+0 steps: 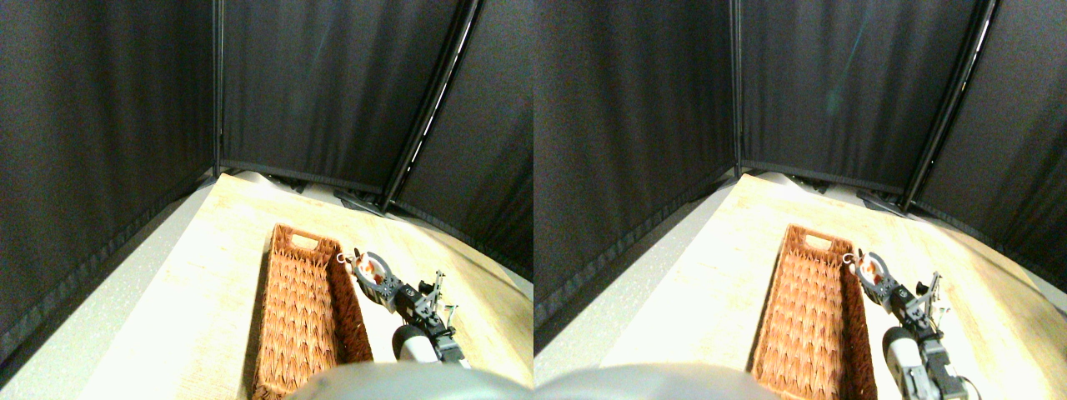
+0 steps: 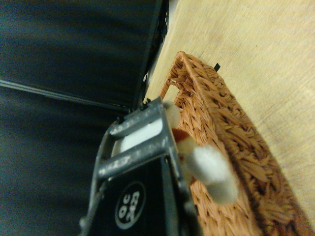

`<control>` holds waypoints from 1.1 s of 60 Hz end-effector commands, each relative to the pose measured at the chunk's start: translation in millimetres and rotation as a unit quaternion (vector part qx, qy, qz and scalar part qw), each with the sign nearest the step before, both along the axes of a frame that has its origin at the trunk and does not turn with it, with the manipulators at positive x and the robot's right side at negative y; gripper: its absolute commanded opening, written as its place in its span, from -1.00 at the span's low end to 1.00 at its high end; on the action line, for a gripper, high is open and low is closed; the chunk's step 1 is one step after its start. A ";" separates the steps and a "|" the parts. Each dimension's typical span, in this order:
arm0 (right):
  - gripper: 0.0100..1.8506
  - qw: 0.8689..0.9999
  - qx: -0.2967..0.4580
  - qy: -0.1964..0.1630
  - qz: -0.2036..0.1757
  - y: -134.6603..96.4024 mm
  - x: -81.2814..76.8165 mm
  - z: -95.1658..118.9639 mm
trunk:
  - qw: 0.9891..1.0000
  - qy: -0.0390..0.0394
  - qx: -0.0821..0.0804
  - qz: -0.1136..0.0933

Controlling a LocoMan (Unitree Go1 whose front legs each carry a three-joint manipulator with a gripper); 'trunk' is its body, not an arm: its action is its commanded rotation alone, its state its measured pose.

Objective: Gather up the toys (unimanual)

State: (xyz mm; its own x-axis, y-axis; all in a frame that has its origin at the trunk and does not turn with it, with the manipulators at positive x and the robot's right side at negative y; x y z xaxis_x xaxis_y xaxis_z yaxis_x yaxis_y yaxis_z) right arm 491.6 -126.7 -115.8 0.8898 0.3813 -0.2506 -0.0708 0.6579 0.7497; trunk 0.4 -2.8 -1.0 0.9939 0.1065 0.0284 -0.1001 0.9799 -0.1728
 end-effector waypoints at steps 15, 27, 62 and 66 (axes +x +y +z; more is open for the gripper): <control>-0.95 0.998 0.041 0.031 0.026 45.4 -1.5 -6.6 | 0.998 -0.001 -0.047 0.038; -0.95 0.998 0.037 0.046 0.026 56.1 -2.8 -13.6 | 0.998 0.002 -0.050 0.039; 0.41 0.996 0.010 0.086 0.021 32.0 4.6 -10.4 | 1.000 0.010 -0.024 0.015; 0.37 0.997 0.015 0.081 0.005 21.1 6.3 -7.9 | 1.000 0.010 -0.018 0.011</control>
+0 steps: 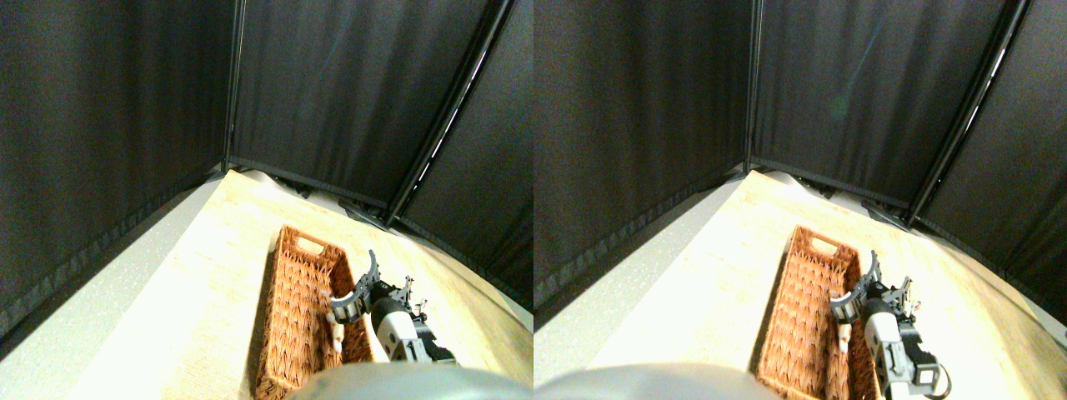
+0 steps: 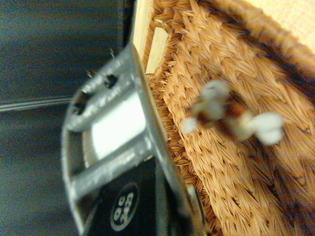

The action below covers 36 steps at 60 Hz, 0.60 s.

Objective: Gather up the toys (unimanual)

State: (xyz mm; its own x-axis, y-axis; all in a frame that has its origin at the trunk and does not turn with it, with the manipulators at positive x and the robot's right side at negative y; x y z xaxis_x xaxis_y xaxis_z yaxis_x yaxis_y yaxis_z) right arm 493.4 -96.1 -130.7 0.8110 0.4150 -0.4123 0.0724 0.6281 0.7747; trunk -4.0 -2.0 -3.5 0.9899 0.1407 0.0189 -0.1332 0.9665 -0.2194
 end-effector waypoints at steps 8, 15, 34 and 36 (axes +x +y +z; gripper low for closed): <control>0.19 0.999 0.000 -0.038 -0.039 -27.0 5.6 9.8 | 1.000 0.010 0.015 -0.015; -0.06 0.994 -0.010 -0.065 -0.086 -56.4 3.4 12.2 | 0.999 0.012 0.026 -0.028; -0.35 0.985 -0.022 -0.122 -0.120 -112.4 -0.2 8.2 | 0.996 0.021 0.051 -0.065; -0.39 0.983 -0.018 -0.118 -0.141 -119.0 -2.6 6.9 | 0.996 0.022 0.053 -0.067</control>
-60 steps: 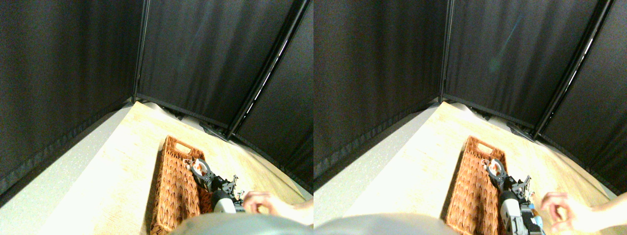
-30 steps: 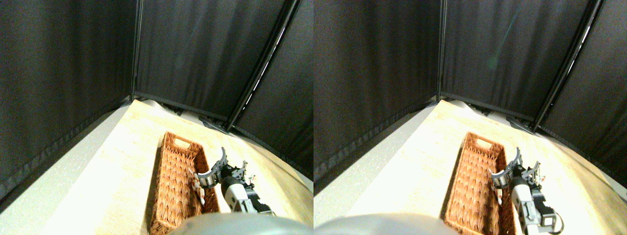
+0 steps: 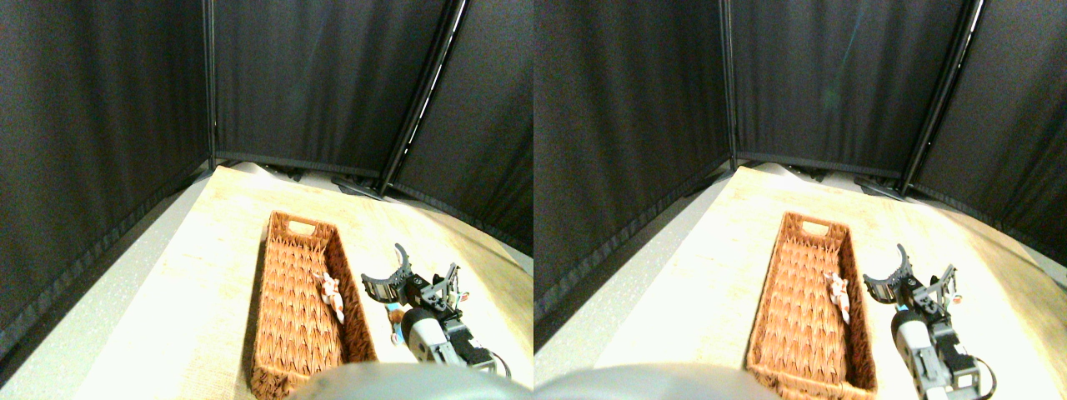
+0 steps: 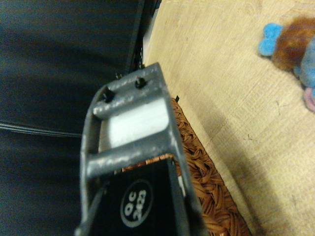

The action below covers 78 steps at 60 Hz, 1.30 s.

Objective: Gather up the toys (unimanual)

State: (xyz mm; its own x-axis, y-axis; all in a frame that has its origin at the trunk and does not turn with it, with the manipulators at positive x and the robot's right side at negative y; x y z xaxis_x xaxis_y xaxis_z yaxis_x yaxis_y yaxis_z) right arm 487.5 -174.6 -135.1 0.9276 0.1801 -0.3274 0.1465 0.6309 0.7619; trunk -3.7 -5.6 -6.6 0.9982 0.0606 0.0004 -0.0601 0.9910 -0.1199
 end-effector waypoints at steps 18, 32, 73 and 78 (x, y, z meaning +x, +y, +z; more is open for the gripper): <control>-0.54 0.992 0.020 -0.072 -0.101 -79.4 -15.8 -8.1 | 0.999 0.015 0.013 -0.038; -0.46 0.990 -0.010 -0.069 -0.124 -95.5 -24.4 -31.1 | 0.999 0.020 0.017 -0.045; -0.35 0.990 -0.017 -0.068 -0.122 -96.6 -34.0 -57.8 | 0.998 0.022 0.011 -0.050; -0.32 0.994 0.008 -0.041 -0.103 -99.7 -31.0 -68.6 | 0.998 0.021 0.011 -0.050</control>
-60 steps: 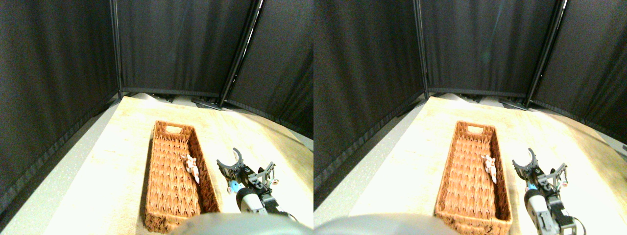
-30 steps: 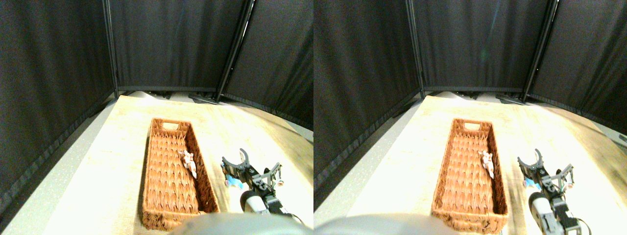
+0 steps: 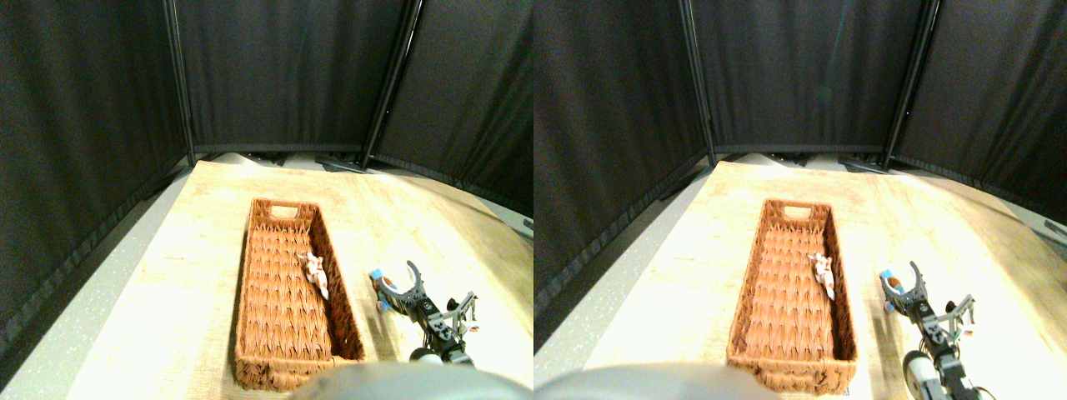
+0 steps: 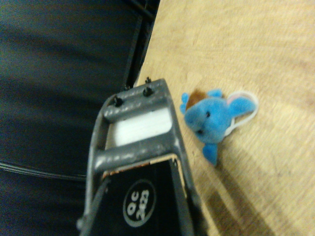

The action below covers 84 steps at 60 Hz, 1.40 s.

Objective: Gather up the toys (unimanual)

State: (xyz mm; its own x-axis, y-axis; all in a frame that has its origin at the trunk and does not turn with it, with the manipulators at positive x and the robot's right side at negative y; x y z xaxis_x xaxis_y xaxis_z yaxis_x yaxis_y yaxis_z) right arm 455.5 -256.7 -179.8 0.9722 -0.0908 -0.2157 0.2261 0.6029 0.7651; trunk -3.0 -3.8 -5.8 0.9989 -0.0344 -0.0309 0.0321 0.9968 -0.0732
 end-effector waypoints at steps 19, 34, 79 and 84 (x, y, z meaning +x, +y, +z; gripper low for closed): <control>-0.09 0.995 0.093 -0.026 -0.036 -24.2 -8.8 -60.4 | 1.000 0.005 -0.011 0.005; -0.08 0.985 0.166 0.013 -0.042 -23.4 0.8 -55.2 | 1.000 0.002 -0.015 0.006; -0.01 0.965 0.235 0.063 -0.095 -24.8 26.6 -82.4 | 1.000 0.001 -0.012 0.009; -0.07 0.963 0.241 0.061 -0.106 -25.4 29.8 -85.0 | 1.000 0.001 -0.011 0.008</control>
